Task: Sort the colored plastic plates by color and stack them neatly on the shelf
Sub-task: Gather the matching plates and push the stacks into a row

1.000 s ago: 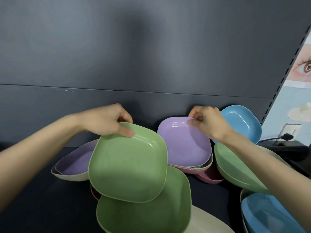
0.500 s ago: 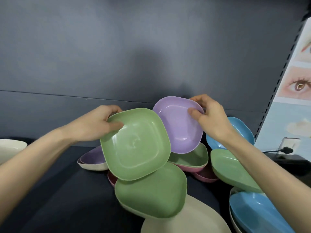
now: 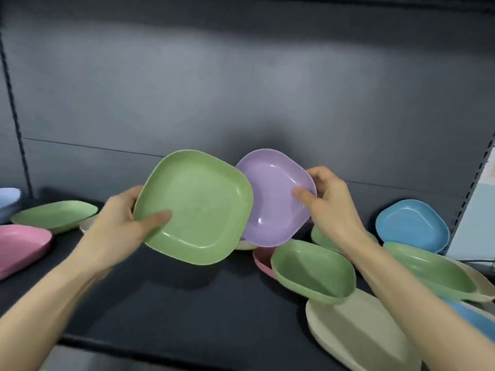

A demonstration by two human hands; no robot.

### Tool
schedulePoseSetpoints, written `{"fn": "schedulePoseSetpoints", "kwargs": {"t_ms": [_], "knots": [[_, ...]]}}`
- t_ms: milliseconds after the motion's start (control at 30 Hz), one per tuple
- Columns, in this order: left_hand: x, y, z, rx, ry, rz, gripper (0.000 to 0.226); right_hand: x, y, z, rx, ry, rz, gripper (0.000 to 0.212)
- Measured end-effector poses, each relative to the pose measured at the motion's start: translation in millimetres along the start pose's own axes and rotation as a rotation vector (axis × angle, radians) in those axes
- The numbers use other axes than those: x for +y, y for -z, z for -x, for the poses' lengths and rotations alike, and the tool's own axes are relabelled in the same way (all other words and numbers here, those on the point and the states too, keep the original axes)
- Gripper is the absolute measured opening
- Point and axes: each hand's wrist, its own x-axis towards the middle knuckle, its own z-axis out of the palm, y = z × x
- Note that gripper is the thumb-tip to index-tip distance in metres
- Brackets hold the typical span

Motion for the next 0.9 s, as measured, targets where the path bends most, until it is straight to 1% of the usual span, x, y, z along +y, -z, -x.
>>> {"fn": "schedulePoseSetpoints", "kwargs": {"t_ms": [100, 267, 367, 500, 600, 700, 900], "knots": [[-21.6, 46.0, 27.4, 0.108, 0.011, 0.0, 0.023, -18.6, -48.2, 28.9, -0.032, -0.061, -0.097, 0.021], [-55.9, 140.2, 71.7, 0.18, 0.008, -0.078, 0.038, -52.4, -140.1, 77.8, -0.033, -0.128, -0.254, 0.03], [-71.7, 197.1, 92.0, 0.209, 0.038, -0.109, 0.044, -71.3, -193.0, 102.0, -0.072, -0.142, -0.265, 0.039], [-84.2, 254.0, 110.7, 0.22, 0.085, -0.14, 0.059, -94.8, -246.6, 119.2, -0.106, -0.146, -0.243, 0.044], [-91.1, 287.1, 109.4, 0.243, 0.09, -0.204, 0.065, -110.5, -278.4, 117.9, -0.114, -0.137, -0.242, 0.044], [-101.5, 312.6, 98.3, 0.265, 0.076, -0.203, 0.065, -124.4, -303.7, 108.1, -0.125, -0.114, -0.263, 0.044], [-127.0, 349.0, 52.8, 0.268, 0.021, -0.228, 0.067, -131.6, -352.4, 74.7, -0.097, -0.072, -0.256, 0.044]]}}
